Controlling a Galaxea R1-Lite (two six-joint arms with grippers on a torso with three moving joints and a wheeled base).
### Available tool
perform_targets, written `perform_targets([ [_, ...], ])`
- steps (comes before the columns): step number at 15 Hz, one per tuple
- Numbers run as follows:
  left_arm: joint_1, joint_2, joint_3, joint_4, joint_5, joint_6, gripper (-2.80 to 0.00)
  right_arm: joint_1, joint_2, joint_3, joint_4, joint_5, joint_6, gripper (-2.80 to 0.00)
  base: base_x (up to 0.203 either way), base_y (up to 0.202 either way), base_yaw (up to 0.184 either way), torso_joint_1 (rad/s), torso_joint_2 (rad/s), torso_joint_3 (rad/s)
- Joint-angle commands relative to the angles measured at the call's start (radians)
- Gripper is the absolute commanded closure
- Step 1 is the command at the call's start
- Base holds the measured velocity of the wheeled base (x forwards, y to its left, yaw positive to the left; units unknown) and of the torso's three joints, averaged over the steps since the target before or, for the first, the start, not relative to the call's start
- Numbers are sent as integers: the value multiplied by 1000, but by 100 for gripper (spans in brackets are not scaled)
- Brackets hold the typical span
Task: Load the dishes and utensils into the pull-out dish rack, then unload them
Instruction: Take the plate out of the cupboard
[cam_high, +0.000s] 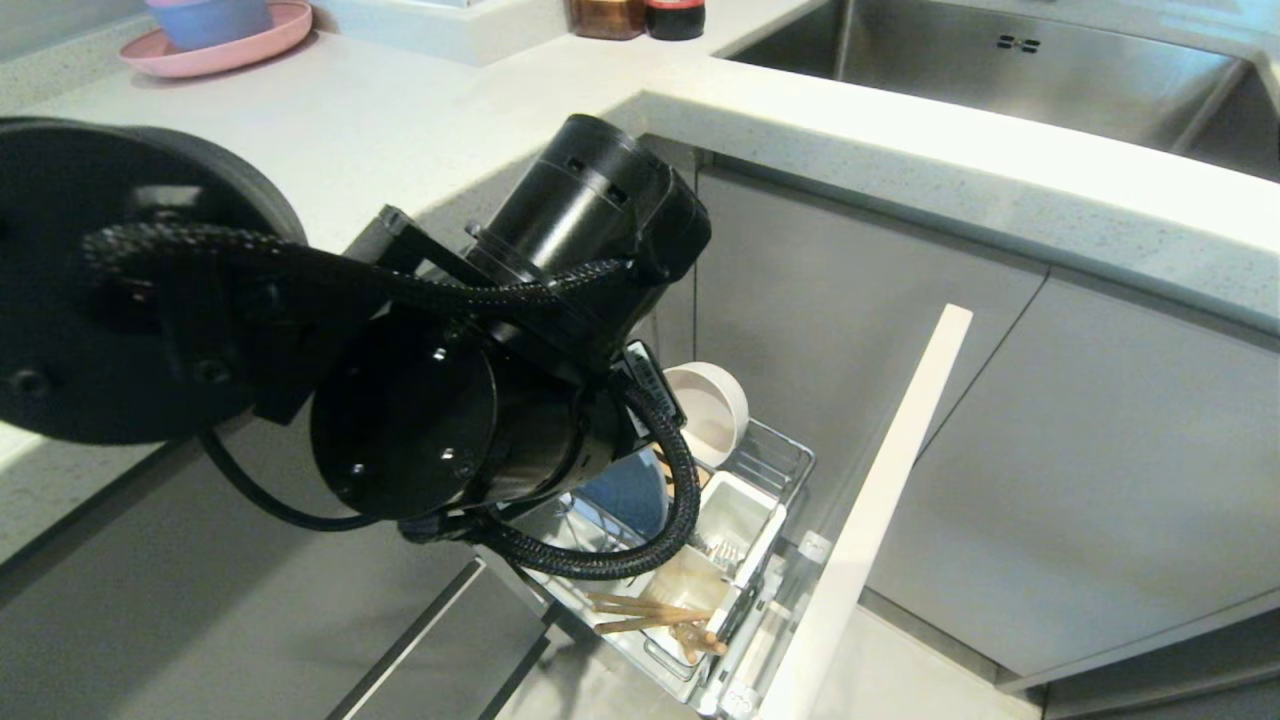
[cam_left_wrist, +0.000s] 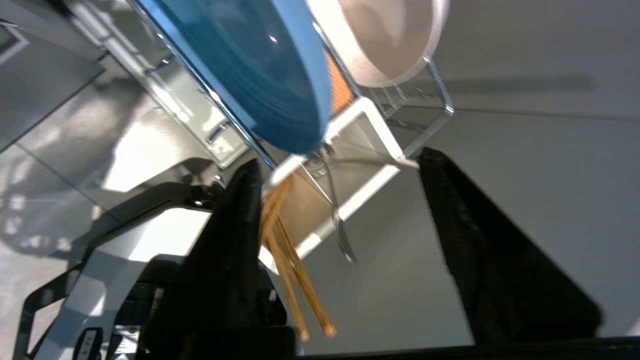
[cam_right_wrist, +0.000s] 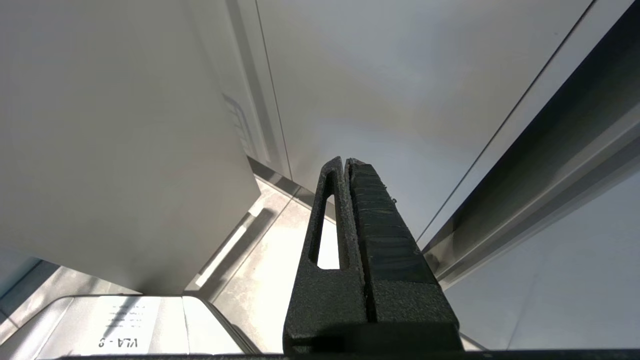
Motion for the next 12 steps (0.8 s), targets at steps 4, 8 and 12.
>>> perform_targets([
  [4, 93, 68, -3, 3, 2, -30, -280, 0, 0, 2, 0, 0, 0, 0, 0, 0, 0, 0, 0, 0],
  [8, 147, 144, -50, 0, -2, -31, -280, 0, 0, 2, 0, 0, 0, 0, 0, 0, 0, 0, 0, 0],
  [12, 176, 225, -124, 0, -4, -28, -280, 0, 0, 2, 0, 0, 0, 0, 0, 0, 0, 0, 0, 0],
])
